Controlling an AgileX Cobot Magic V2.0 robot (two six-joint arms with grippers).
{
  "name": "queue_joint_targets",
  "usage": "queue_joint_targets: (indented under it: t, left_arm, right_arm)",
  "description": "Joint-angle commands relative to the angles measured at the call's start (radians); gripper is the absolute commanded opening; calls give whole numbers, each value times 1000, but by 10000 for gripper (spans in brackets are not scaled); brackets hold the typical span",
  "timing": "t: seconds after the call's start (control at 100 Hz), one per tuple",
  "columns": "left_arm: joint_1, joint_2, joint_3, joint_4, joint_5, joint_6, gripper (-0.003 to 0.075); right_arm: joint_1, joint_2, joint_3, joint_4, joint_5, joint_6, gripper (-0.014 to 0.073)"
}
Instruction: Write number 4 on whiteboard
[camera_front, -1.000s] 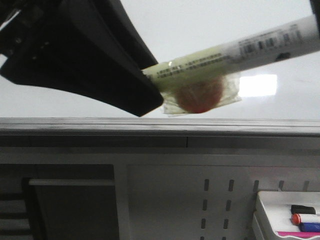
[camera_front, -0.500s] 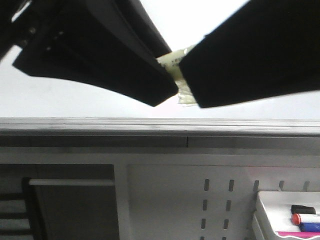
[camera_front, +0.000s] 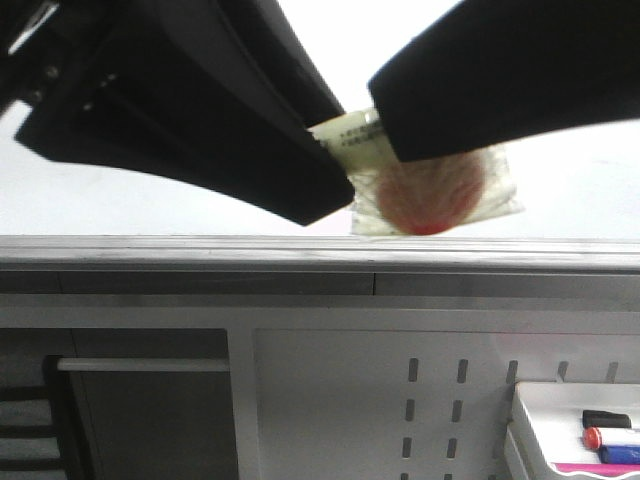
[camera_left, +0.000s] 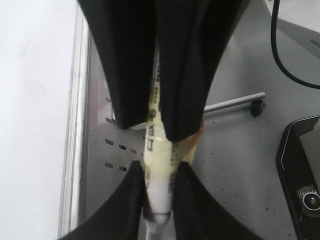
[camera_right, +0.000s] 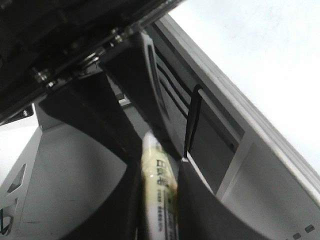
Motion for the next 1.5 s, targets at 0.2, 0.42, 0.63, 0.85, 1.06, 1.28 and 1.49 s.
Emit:
queue_joint_targets:
  t: [0.2,0.42,0.63,0.85,1.06,1.28,1.49]
  left_arm:
    - [-5,-23,-33,-33,-117,-51,30]
    - [-3,-37,-33,-55,-147,-97,547]
    - [43,-112,-33,-56,-163,-199,450]
    - [153,-317,42,-57,-163,-380,366]
    - [199,-603,225,-68,-163,-509,167]
    - [199,-806,406,-183,-272,-533,-20]
    - [199,-848,468,-250,-341,-533,-20]
  right_arm:
    - [1,-2,-32,-36,-55,-7,-66]
    - [-1,-2,-32,-82,-51,-7,-66]
    - [-1,-2,-32,-100,-51,-7,-66]
    - [-53,-2,-32,-120,-83,-7,-64]
    - [-212,12,-32,-121,-237,-7,-64]
    - [-357,121,-44,-127,-313,-7,-64]
    - [-420,206,-117,-127,-309,-7,-64]
